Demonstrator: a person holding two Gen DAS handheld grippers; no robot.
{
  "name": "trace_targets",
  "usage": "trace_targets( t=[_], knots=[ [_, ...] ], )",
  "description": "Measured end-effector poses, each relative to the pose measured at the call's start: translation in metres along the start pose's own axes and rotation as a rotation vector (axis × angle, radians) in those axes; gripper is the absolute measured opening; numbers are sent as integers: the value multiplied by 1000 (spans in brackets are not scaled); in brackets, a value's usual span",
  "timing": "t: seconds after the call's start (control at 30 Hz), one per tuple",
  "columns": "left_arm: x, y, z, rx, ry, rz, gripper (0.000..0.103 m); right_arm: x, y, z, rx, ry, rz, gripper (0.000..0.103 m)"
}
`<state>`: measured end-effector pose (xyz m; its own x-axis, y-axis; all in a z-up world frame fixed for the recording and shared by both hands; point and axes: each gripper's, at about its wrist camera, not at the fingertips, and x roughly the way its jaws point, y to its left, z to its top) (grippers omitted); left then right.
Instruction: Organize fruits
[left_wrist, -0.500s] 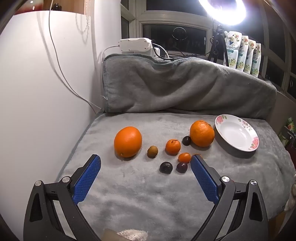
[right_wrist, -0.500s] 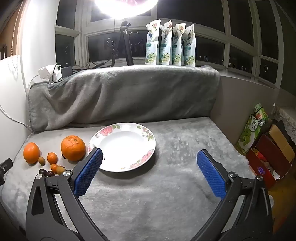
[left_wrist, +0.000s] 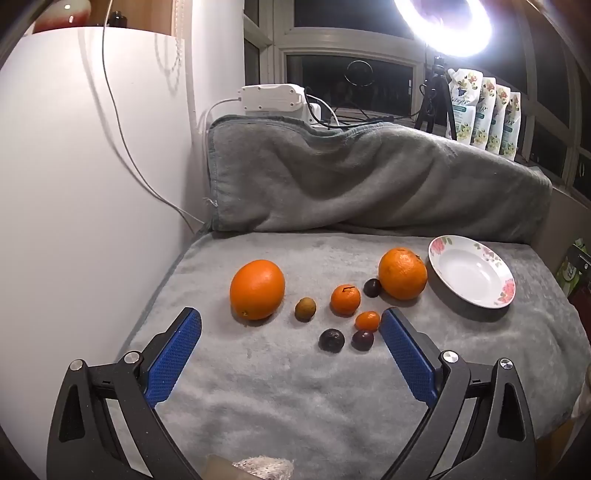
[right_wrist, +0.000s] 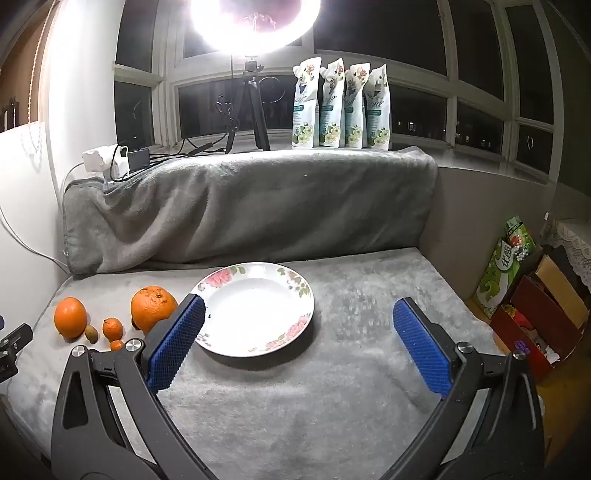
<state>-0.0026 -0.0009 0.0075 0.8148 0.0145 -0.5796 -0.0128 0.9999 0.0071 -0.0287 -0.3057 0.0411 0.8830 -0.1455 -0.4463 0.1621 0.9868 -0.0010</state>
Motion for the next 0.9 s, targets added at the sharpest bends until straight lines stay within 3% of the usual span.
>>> trace_targets(
  t=[0.9],
  knots=[
    [-1,-5,6,4,-11,14,98,6,1,-4,6,12,8,103]
  ],
)
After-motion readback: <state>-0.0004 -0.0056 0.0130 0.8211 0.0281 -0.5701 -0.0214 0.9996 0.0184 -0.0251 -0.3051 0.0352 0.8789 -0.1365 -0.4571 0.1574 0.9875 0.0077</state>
